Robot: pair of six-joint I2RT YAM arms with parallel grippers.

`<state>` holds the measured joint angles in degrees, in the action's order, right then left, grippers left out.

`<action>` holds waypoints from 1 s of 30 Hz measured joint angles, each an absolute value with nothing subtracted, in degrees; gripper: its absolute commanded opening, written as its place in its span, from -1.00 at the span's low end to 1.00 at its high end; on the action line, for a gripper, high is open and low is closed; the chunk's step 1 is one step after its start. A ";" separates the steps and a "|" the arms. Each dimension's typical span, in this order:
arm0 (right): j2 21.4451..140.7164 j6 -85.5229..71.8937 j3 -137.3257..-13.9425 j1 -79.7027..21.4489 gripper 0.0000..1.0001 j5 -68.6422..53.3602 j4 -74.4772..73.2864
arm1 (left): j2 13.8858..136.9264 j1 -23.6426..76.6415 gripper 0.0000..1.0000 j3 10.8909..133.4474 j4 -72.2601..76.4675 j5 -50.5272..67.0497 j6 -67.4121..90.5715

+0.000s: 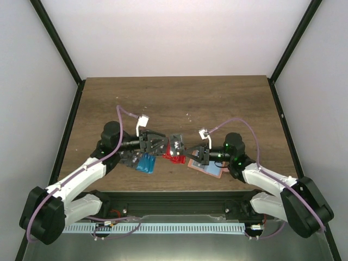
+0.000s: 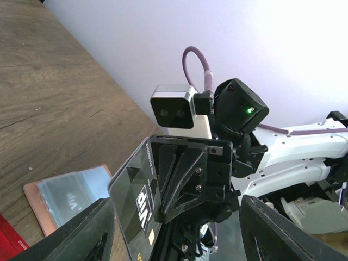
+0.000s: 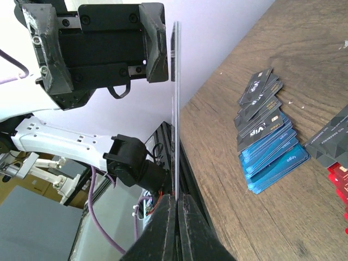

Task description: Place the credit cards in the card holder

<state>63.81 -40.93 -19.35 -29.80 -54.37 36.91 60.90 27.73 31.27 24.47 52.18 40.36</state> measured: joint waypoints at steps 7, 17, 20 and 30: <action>64.05 -40.93 -19.35 -29.80 -0.99 -55.33 36.95 | 61.80 27.73 0.27 31.27 25.39 52.84 41.19; 64.73 -40.88 -19.35 -29.80 -0.99 -55.51 36.93 | 63.26 28.12 0.24 31.27 25.76 52.86 41.63; 65.12 -40.88 -19.35 -29.80 -0.99 -55.48 36.93 | 63.33 28.40 0.24 31.27 25.98 52.93 41.63; 65.52 -40.91 -19.35 -29.80 -0.99 -55.51 36.95 | 64.18 28.75 0.22 31.27 25.15 51.83 40.91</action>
<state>65.52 -40.91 -19.35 -29.80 -55.51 36.95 64.18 28.75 31.27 25.15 51.83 40.91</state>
